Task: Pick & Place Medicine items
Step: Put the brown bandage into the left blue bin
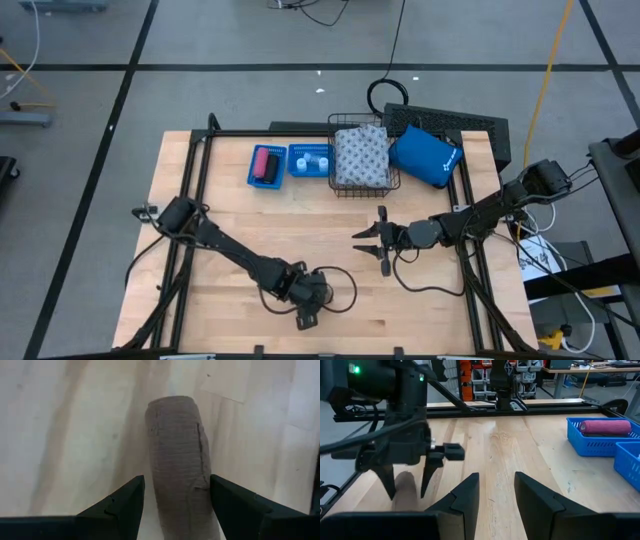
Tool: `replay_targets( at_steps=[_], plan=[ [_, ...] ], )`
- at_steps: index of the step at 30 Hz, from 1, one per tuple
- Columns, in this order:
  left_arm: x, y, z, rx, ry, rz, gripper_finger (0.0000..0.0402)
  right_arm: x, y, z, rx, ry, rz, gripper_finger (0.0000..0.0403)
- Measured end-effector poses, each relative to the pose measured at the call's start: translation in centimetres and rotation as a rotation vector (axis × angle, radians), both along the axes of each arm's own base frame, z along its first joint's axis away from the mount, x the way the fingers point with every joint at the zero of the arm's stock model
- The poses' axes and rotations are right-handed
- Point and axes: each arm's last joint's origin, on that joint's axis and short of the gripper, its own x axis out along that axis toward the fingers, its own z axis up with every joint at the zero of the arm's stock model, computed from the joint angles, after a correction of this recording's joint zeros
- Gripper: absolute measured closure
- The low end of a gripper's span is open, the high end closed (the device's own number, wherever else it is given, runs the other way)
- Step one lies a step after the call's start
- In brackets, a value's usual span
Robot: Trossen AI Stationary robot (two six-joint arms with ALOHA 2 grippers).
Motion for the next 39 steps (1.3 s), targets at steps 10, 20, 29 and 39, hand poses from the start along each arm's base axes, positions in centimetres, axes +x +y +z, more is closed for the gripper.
replay_targets(
  at_steps=[10,20,29,39],
  plan=[
    [0.9,1.3,0.1,-0.082,0.010,0.003,0.0266,0.0,0.0,0.0,-0.001,0.001,0.000,0.0287],
    [-1.0,6.0,8.4,0.027,-0.118,0.096,0.0350,0.0,0.0,-0.1,-0.004,0.011,0.000,0.0287],
    [-8.2,13.1,18.2,0.303,-0.262,0.433,0.0335,0.0,0.0,-0.2,-0.007,0.024,0.000,0.0287],
    [-13.7,22.3,21.3,0.451,-0.214,0.908,0.0345,0.1,-0.5,-0.4,0.007,0.037,-0.024,0.0287]
  ],
)
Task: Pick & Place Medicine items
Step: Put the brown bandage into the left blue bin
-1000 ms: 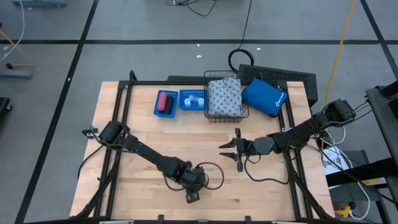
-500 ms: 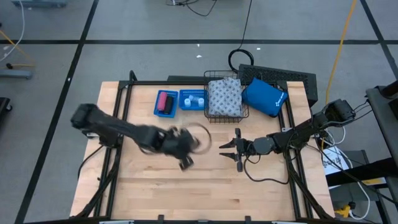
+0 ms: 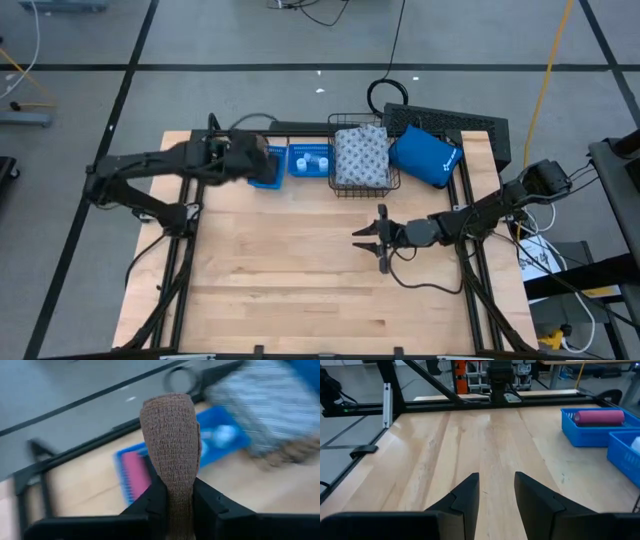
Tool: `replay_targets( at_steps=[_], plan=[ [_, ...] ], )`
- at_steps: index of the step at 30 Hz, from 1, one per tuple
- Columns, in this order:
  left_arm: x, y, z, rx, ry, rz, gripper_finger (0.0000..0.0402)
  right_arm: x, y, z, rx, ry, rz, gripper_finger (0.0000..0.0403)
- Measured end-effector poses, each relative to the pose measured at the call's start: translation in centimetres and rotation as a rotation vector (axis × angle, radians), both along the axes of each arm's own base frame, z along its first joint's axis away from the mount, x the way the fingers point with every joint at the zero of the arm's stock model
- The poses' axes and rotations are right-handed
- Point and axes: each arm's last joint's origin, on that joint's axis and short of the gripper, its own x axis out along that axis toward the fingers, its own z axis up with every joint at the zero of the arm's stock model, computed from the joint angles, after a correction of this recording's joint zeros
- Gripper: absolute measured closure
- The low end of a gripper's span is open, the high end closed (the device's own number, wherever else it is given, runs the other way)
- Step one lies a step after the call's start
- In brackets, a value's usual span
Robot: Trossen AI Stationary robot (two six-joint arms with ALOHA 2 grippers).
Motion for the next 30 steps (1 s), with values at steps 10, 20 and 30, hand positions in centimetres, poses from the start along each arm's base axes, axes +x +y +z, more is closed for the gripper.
replay_targets(
  at_steps=[10,20,30],
  plan=[
    [-0.4,7.2,-6.4,-0.121,0.032,0.138,0.0342,0.0,-0.3,-0.3,0.018,0.029,-0.017,0.0287],
    [-1.5,10.8,-13.4,-0.315,-0.223,0.134,0.0347,0.0,-0.3,-0.3,0.015,0.029,-0.016,0.0287],
    [-0.5,11.8,-16.9,-0.420,-0.142,0.137,0.0345,0.0,-0.3,-0.2,0.014,0.025,-0.017,0.0287]
  ],
)
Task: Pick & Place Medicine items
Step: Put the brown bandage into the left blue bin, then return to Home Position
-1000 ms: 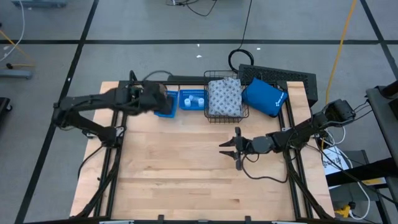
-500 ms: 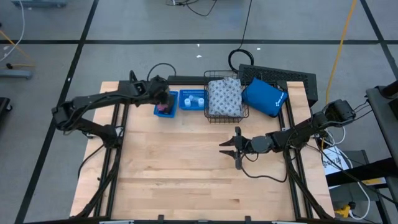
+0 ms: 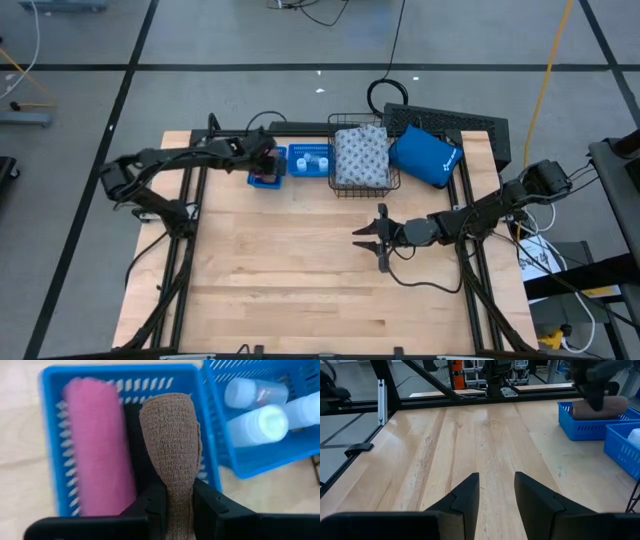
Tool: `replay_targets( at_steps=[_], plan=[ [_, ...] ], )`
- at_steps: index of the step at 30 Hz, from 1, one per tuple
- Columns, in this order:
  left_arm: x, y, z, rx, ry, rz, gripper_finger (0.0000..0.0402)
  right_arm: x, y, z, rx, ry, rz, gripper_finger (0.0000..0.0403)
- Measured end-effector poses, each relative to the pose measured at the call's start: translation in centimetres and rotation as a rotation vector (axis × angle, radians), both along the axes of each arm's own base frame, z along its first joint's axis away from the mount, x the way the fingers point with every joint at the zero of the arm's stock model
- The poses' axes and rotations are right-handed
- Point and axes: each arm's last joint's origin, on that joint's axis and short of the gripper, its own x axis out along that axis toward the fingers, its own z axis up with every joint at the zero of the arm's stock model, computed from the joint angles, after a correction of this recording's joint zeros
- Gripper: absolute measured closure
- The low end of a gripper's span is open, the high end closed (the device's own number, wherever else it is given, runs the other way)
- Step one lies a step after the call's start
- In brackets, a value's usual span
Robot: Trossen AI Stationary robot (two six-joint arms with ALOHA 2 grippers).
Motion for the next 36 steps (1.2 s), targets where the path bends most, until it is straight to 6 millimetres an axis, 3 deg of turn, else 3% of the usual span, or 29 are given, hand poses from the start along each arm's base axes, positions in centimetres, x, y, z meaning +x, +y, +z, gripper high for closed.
replay_targets(
  at_steps=[8,13,27,36],
  plan=[
    [1.0,1.1,-2.3,-0.030,0.012,-0.013,0.0344,0.0,0.0,0.0,0.003,-0.003,0.000,0.0287],
    [1.4,1.3,-2.5,0.001,0.003,-0.053,0.0333,0.0,0.0,0.0,0.000,0.000,0.001,0.0287],
    [1.6,1.5,-2.2,-0.046,-0.061,-0.072,0.0146,0.0,0.0,0.0,-0.002,0.005,0.002,0.0287],
    [2.2,3.4,1.1,-0.267,-0.349,-0.275,0.0108,0.0,0.0,-0.1,-0.004,0.010,0.003,0.0287]
  ],
)
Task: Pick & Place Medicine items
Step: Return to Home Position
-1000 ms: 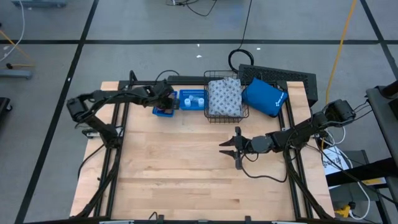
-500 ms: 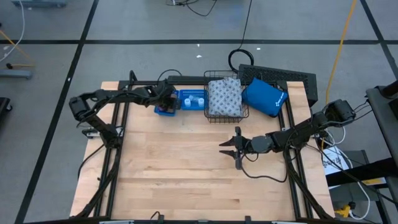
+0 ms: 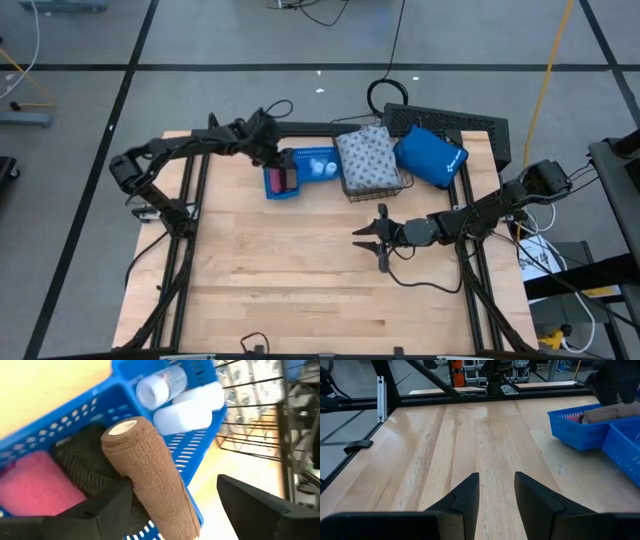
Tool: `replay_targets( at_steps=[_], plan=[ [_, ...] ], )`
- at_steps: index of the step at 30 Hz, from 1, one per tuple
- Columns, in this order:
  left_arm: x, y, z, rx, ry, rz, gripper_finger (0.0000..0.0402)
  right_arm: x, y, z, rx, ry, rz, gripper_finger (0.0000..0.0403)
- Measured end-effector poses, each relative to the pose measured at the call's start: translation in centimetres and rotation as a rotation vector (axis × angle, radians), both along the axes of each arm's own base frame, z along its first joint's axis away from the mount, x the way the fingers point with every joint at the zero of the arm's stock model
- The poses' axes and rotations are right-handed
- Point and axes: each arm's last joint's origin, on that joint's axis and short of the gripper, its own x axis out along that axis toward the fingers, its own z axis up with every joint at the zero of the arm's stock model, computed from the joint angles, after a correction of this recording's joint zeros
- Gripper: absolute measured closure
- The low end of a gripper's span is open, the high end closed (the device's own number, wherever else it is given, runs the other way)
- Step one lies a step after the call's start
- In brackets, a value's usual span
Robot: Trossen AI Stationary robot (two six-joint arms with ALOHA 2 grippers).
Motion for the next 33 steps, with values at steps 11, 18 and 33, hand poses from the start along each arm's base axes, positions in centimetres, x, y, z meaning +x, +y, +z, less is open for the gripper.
replay_targets(
  at_steps=[11,18,33],
  plan=[
    [-0.7,0.7,0.4,0.096,0.085,-0.021,0.0107,0.0,0.0,0.0,0.000,-0.001,0.001,0.0287],
    [-1.6,0.6,-0.3,0.178,0.287,0.042,0.0107,0.0,0.0,0.0,0.001,-0.001,0.001,0.0287],
    [-5.1,-5.9,10.3,0.574,-0.020,-0.142,0.0107,-0.1,0.0,-0.2,-0.006,0.019,0.002,0.0287]
  ],
)
